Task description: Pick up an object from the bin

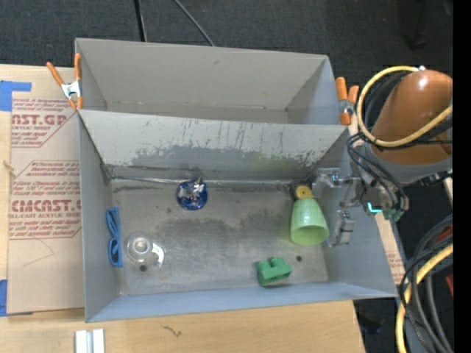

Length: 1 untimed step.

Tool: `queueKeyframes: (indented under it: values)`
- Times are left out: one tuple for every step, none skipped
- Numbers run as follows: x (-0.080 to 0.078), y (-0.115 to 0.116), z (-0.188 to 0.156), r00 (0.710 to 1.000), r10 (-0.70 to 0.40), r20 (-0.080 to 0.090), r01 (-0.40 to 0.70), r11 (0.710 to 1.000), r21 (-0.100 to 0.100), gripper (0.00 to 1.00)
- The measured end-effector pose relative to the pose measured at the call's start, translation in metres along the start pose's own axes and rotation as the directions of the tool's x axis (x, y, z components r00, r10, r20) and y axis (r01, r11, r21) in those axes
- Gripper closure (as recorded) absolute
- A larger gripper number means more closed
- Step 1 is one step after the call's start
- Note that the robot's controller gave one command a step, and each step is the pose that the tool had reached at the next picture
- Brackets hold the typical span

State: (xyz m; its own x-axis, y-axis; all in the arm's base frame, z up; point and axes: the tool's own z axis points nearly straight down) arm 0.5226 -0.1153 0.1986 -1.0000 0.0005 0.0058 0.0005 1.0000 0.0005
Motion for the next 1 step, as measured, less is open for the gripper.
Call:
queueKeyframes:
  values:
    - [-0.0222, -0.006, 0.1197, 0.999, 0.048, 0.002, -0.048, 0.999, -0.001, 0.0]
